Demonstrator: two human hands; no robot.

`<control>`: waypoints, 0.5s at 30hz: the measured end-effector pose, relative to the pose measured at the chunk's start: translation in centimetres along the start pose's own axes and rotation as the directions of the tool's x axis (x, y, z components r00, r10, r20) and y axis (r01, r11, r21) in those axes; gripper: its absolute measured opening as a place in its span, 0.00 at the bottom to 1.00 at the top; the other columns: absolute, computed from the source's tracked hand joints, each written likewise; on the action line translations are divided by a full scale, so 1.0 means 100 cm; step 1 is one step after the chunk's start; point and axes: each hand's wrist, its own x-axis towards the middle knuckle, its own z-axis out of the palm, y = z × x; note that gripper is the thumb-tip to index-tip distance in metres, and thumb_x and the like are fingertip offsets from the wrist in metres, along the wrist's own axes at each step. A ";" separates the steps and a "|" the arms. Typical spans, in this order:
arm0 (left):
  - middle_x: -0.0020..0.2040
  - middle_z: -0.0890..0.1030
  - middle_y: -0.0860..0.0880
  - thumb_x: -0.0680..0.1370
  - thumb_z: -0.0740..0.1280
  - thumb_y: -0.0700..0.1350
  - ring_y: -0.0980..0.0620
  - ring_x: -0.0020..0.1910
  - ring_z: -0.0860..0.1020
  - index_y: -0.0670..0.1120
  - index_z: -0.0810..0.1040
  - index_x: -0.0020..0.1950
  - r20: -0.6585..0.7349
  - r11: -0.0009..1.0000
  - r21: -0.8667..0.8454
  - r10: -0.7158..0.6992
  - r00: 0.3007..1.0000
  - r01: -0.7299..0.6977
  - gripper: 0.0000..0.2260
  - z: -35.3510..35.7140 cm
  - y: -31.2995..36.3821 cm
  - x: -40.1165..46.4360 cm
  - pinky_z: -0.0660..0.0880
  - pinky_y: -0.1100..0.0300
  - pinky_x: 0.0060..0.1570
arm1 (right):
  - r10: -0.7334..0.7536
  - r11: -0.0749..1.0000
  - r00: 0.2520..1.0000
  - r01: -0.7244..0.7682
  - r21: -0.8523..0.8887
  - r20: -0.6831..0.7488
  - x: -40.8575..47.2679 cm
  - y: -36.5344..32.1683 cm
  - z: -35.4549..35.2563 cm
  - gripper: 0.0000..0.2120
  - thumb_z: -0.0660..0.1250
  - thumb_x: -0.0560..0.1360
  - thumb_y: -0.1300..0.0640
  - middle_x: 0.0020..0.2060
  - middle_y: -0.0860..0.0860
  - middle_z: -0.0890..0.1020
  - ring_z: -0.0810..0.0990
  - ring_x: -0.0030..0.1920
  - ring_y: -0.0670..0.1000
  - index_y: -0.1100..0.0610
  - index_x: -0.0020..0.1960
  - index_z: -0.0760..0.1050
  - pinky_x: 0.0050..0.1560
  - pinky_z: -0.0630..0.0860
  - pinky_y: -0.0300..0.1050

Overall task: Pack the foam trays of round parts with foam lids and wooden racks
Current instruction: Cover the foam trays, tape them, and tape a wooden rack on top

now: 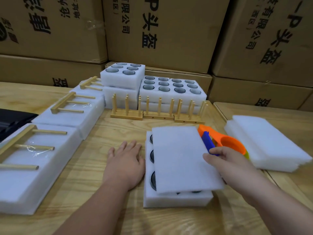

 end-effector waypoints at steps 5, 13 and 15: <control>0.82 0.55 0.60 0.84 0.49 0.57 0.55 0.82 0.49 0.57 0.60 0.81 0.005 1.000 -0.001 -0.001 1.000 0.001 0.25 -0.002 0.001 -0.001 0.43 0.44 0.79 | 0.016 0.997 1.000 -0.016 -0.071 0.010 0.000 0.002 0.003 0.14 0.72 0.76 0.46 0.44 0.55 0.86 0.85 0.44 0.53 0.50 0.59 0.79 0.46 0.78 0.52; 0.83 0.55 0.60 0.83 0.50 0.55 0.56 0.82 0.49 0.57 0.60 0.81 0.005 1.000 -0.001 0.001 1.000 -0.001 0.25 -0.004 0.002 -0.001 0.44 0.44 0.79 | -0.040 0.998 0.999 0.041 -0.047 0.016 -0.003 0.003 0.015 0.04 0.74 0.75 0.55 0.28 0.46 0.77 0.77 0.29 0.44 0.52 0.50 0.82 0.35 0.71 0.44; 0.83 0.55 0.60 0.83 0.50 0.54 0.56 0.82 0.49 0.57 0.60 0.81 0.008 1.000 0.001 0.000 1.000 0.000 0.25 -0.004 0.003 -0.001 0.43 0.44 0.79 | -0.037 0.999 0.999 0.038 -0.034 0.029 -0.004 0.003 0.014 0.05 0.74 0.75 0.55 0.27 0.44 0.79 0.79 0.29 0.43 0.52 0.51 0.81 0.34 0.73 0.41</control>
